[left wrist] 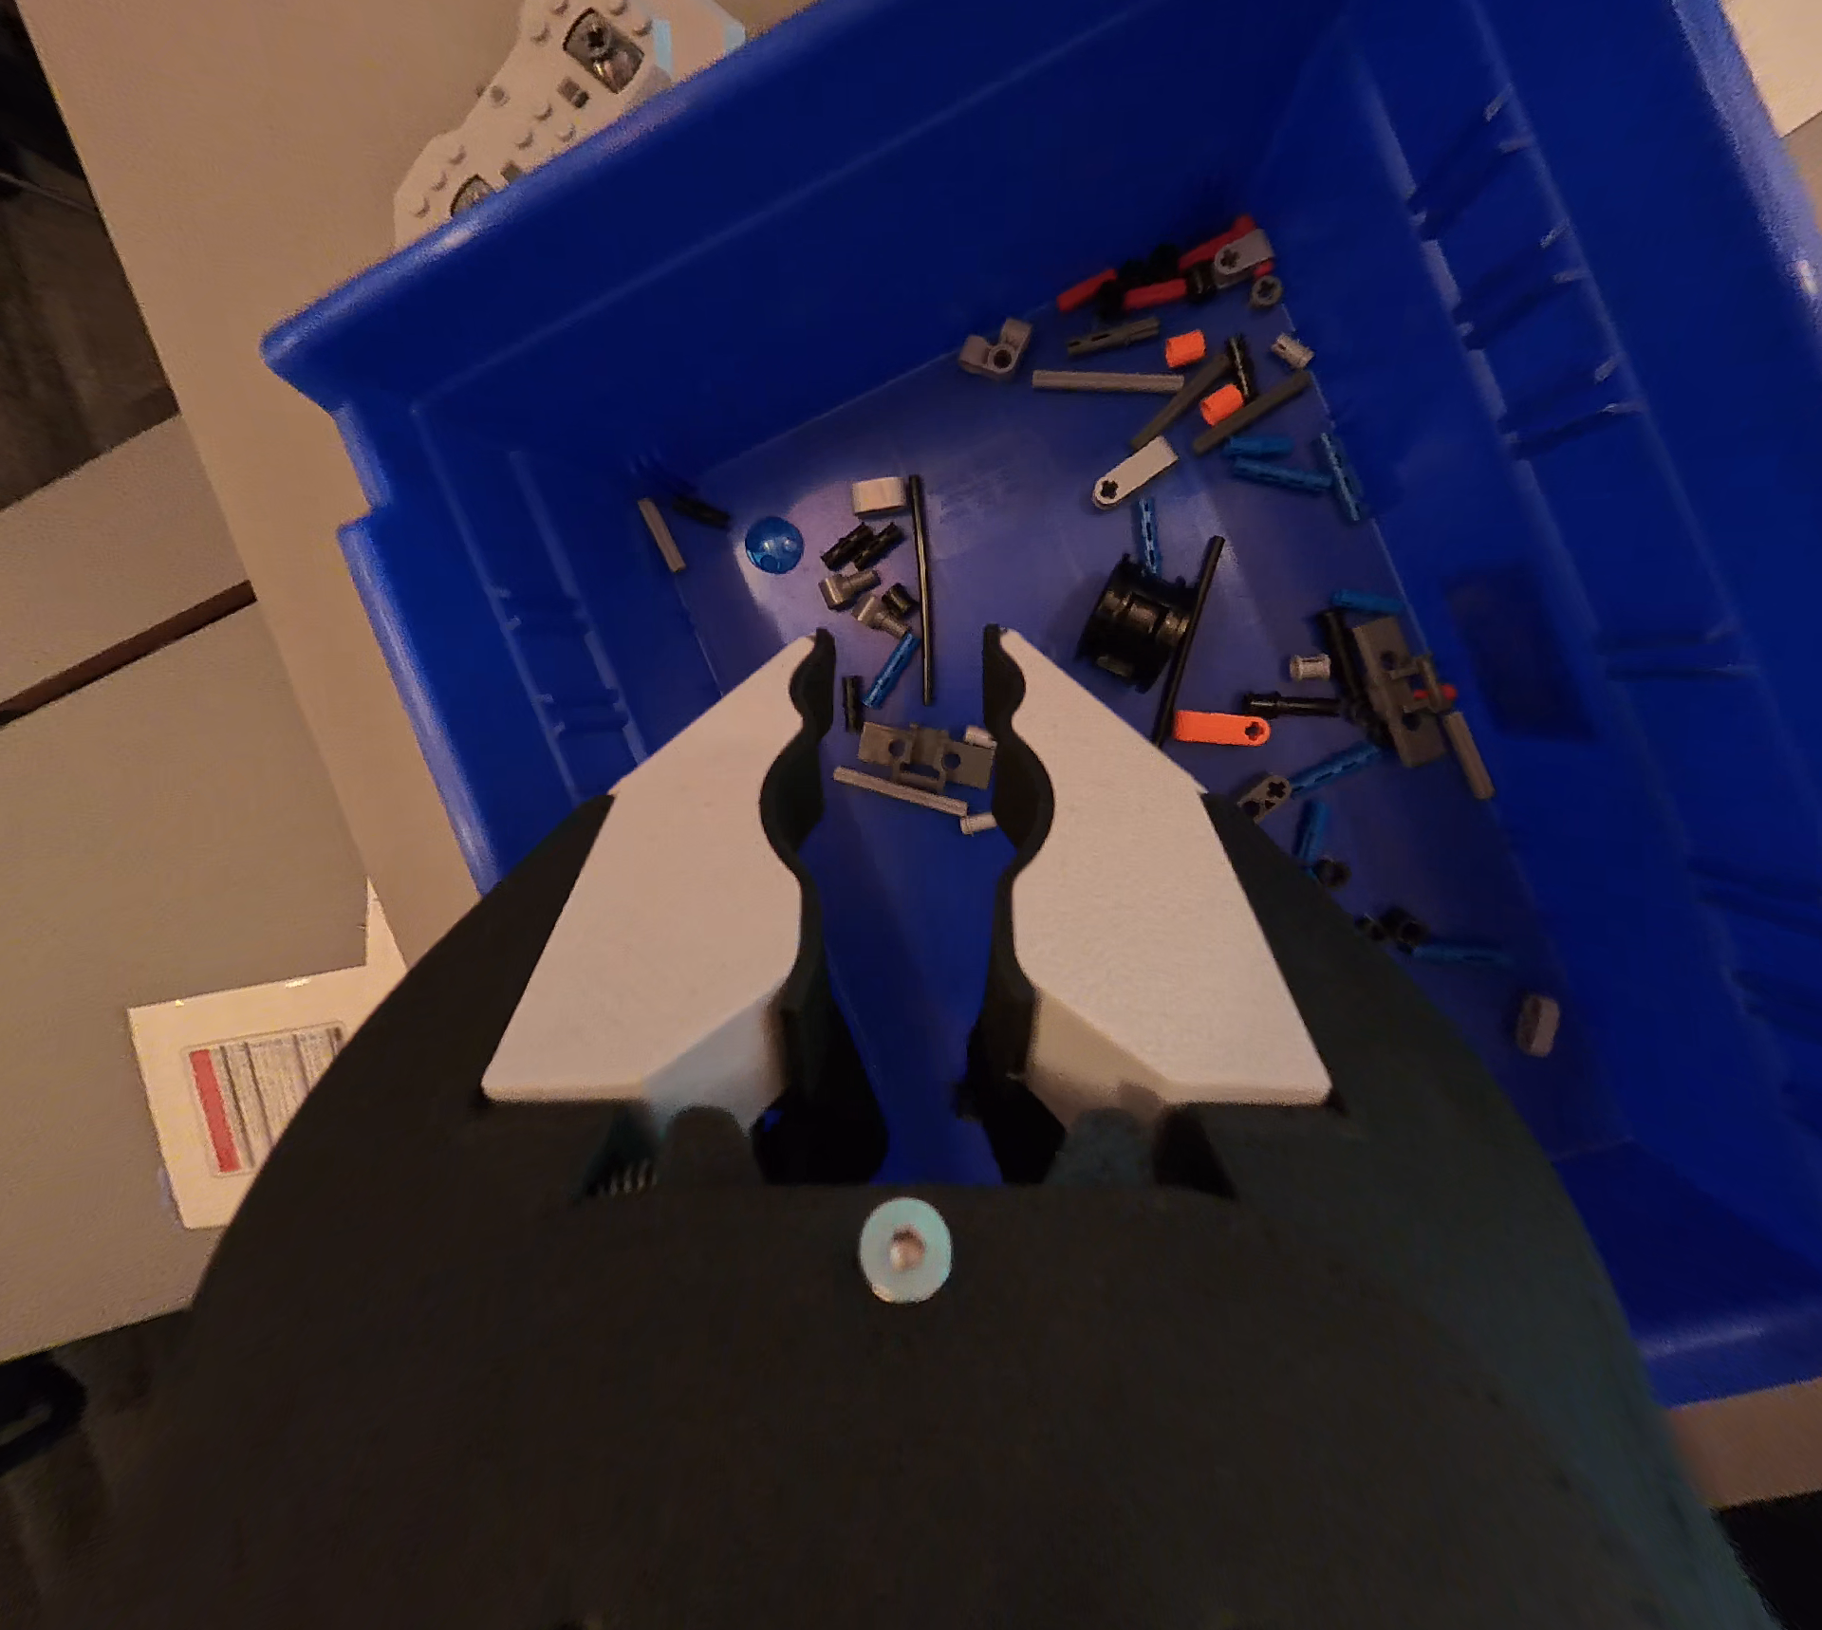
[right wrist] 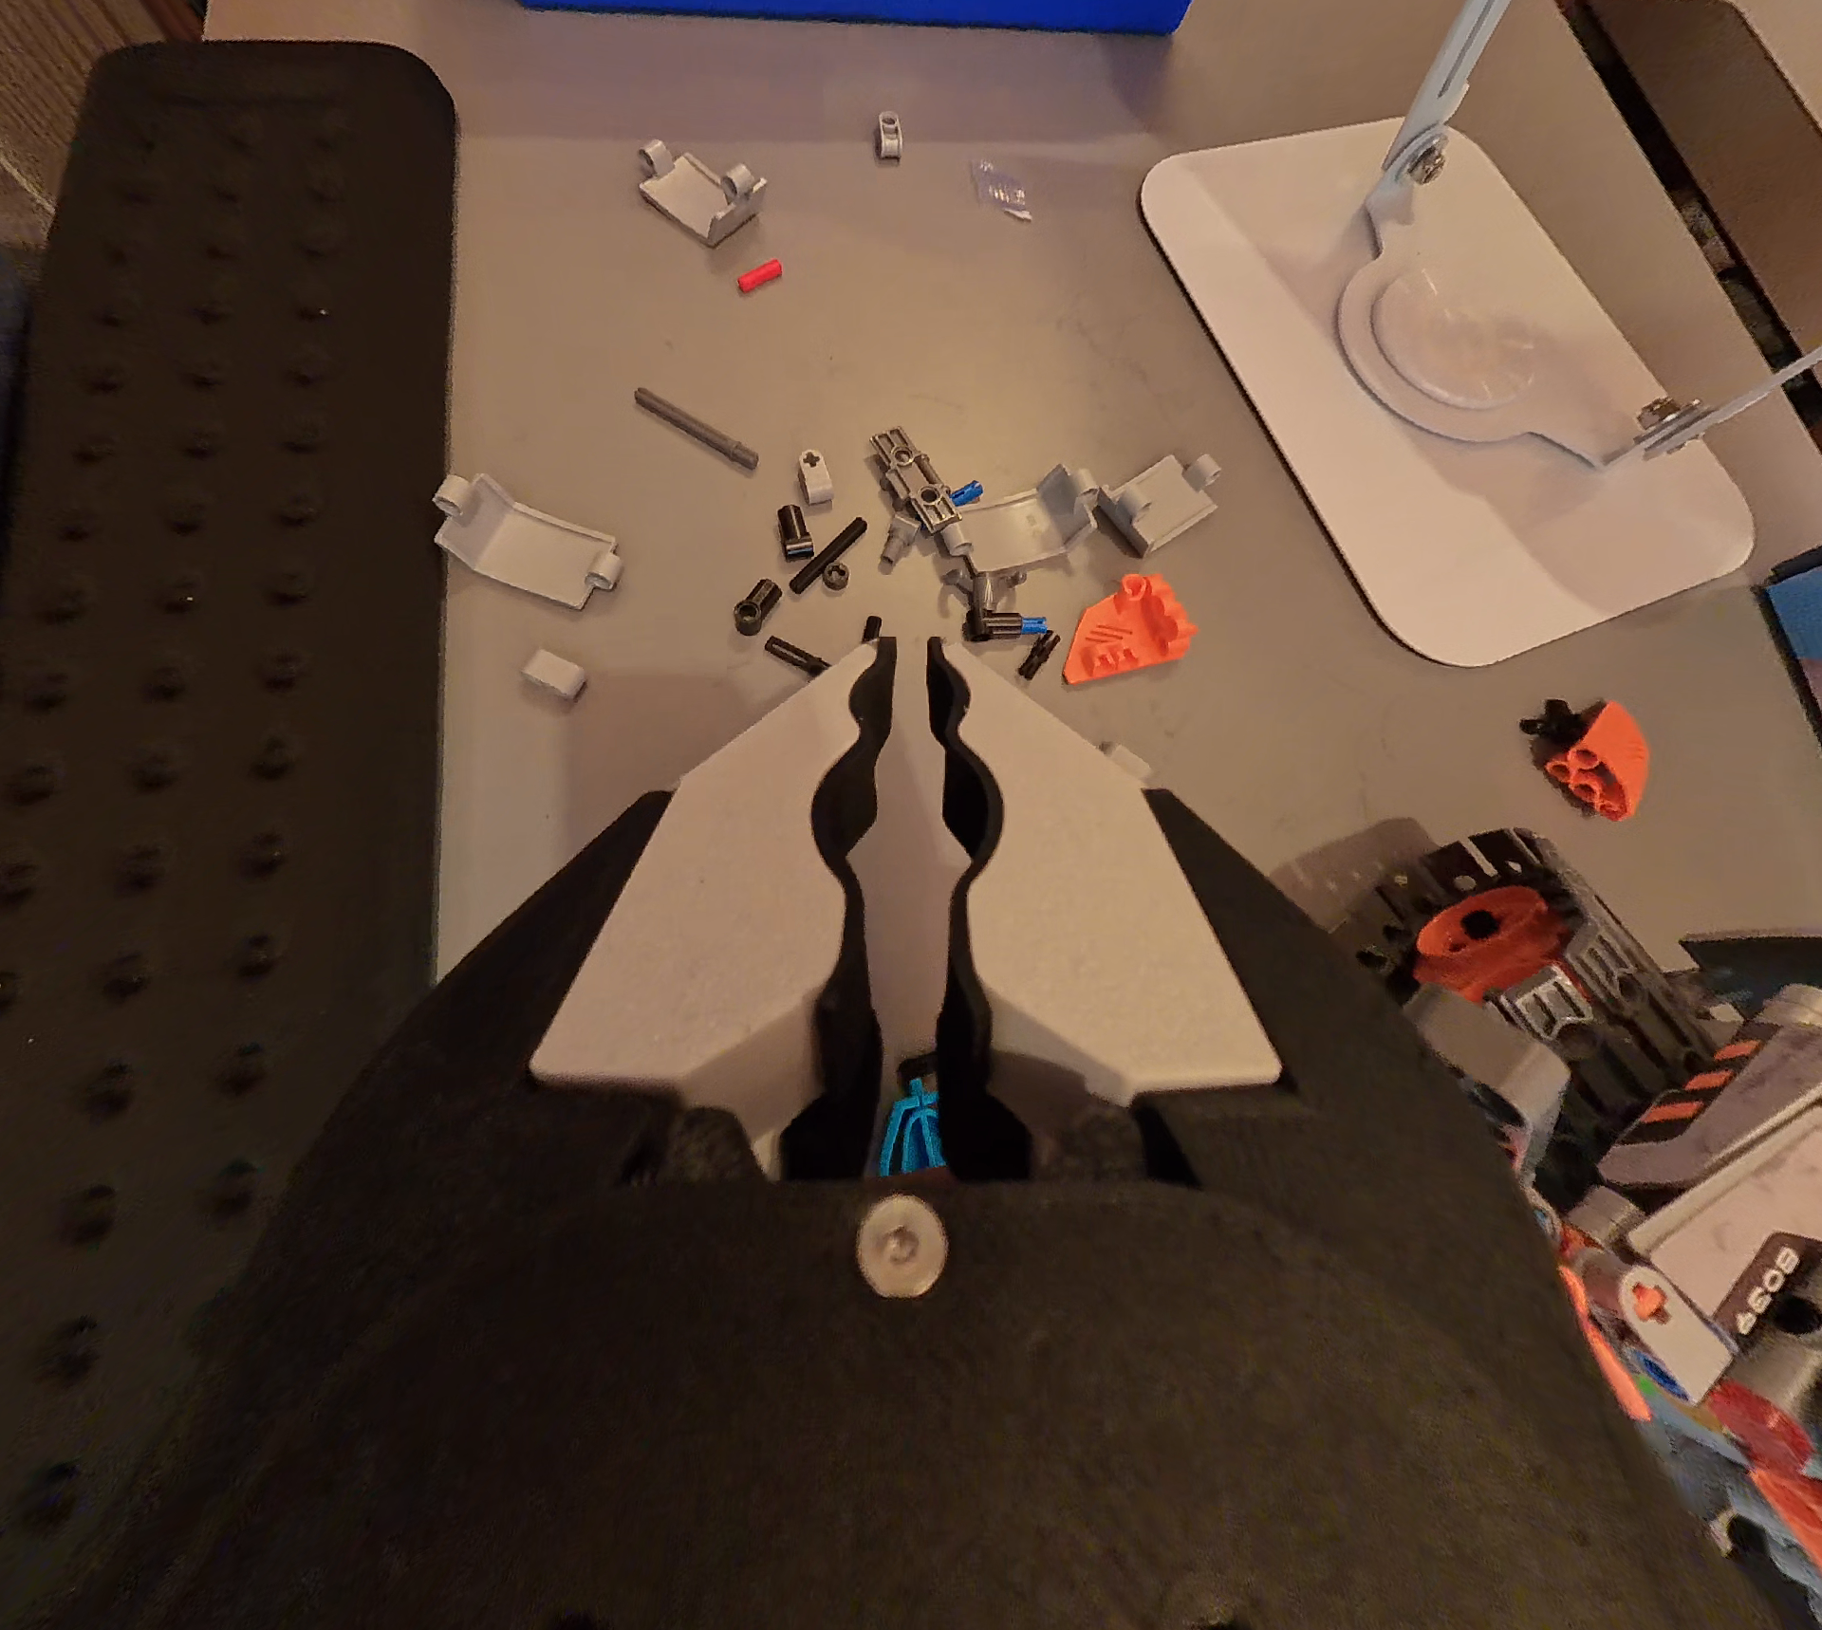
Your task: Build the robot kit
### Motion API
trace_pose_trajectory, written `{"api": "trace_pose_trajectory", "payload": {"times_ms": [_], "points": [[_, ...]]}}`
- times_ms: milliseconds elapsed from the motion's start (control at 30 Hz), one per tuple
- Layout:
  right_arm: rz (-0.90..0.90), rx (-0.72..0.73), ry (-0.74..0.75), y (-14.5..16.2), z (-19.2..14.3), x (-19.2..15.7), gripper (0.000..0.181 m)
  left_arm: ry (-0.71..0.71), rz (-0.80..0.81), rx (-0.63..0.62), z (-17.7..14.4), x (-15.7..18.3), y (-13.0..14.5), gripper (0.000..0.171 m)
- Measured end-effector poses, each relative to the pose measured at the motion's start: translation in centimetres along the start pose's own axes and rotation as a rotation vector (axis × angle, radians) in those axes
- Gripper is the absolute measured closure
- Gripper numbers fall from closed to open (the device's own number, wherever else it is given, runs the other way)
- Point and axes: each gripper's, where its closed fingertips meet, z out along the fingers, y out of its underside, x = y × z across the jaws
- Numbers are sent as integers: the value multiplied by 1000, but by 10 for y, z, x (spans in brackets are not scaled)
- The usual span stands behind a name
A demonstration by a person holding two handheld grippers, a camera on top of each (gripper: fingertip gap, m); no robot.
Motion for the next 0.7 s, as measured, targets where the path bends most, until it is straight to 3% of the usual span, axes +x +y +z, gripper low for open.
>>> {"api": "trace_pose_trajectory", "payload": {"times_ms": [333,700], "points": [[3,50,25,2,-7,5,177,46,191,-60,-1,0,-9,140],[-16,94,10,0,-10,1,177,75,253,-94,0,-9,-10,163]]}}
